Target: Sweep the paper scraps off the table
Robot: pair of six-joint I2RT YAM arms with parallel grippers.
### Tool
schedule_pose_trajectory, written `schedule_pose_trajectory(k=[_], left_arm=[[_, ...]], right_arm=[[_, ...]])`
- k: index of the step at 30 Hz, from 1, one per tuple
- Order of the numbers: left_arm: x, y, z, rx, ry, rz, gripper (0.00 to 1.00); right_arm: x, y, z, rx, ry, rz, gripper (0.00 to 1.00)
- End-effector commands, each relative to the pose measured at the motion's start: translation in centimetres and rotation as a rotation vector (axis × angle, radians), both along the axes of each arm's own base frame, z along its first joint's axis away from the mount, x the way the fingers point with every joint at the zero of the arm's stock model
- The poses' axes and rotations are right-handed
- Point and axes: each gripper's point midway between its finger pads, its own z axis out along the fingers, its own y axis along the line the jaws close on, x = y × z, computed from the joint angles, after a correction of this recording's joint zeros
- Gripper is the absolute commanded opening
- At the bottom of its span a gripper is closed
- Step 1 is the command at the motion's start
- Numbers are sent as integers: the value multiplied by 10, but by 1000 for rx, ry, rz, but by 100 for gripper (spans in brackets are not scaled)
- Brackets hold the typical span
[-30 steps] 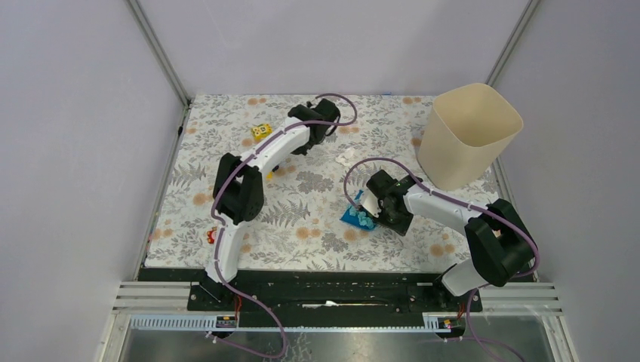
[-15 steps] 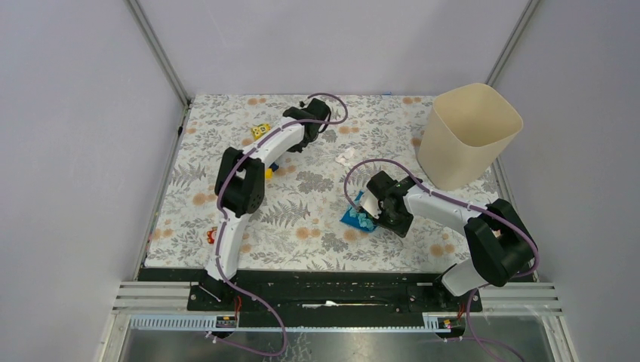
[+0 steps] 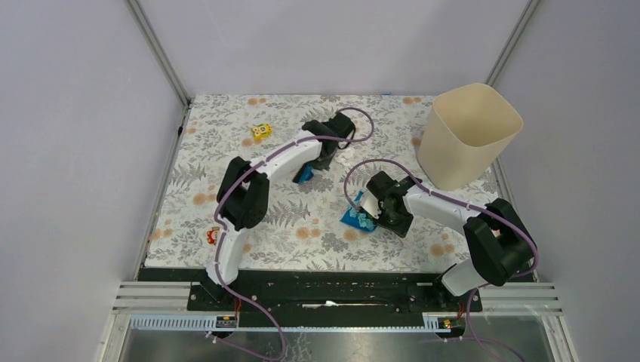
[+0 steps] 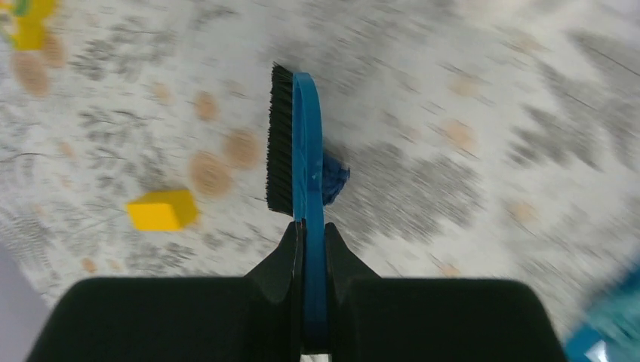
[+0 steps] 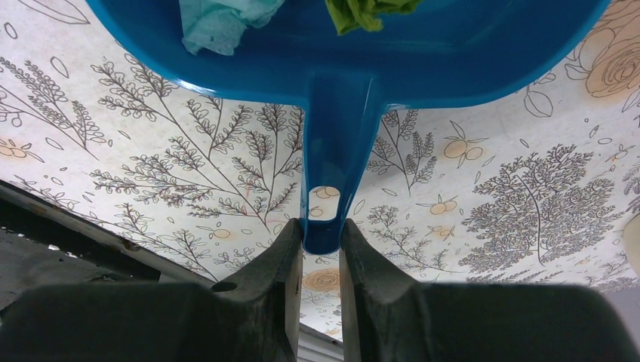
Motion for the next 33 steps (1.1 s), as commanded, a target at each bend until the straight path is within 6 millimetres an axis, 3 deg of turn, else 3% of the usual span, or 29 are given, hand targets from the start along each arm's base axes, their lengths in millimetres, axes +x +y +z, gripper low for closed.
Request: schedule_pose_trajectory(k=[1, 4, 7, 12, 16, 18, 21, 28, 33], left_arm=[[-82, -70, 4, -233, 179, -93, 0], [-119, -96, 10, -304, 239, -152, 0], [-145, -123, 30, -430, 289, -206, 0], [-159, -157, 84, -667, 281, -293, 0], [-162, -168, 111, -730, 286, -344, 0], [-155, -166, 117, -702, 256, -346, 0], [-129, -149, 121, -588, 163, -303, 0], [-72, -133, 166, -475, -61, -277, 0], [-12, -105, 172, -327, -297, -218, 0]], right_arm=[[2, 1, 2, -5, -13, -9, 2], [2, 2, 2, -3, -14, -9, 2], [3, 2, 2, -2, -15, -11, 2], [3, 2, 3, 1, -23, -10, 2], [1, -6, 0, -19, -41, -7, 2], [-1, -11, -1, -26, -46, -8, 2], [-1, -18, 2, -33, -62, -19, 2], [-1, -39, 14, -12, -82, -78, 2], [3, -55, 19, -2, -83, -133, 2]])
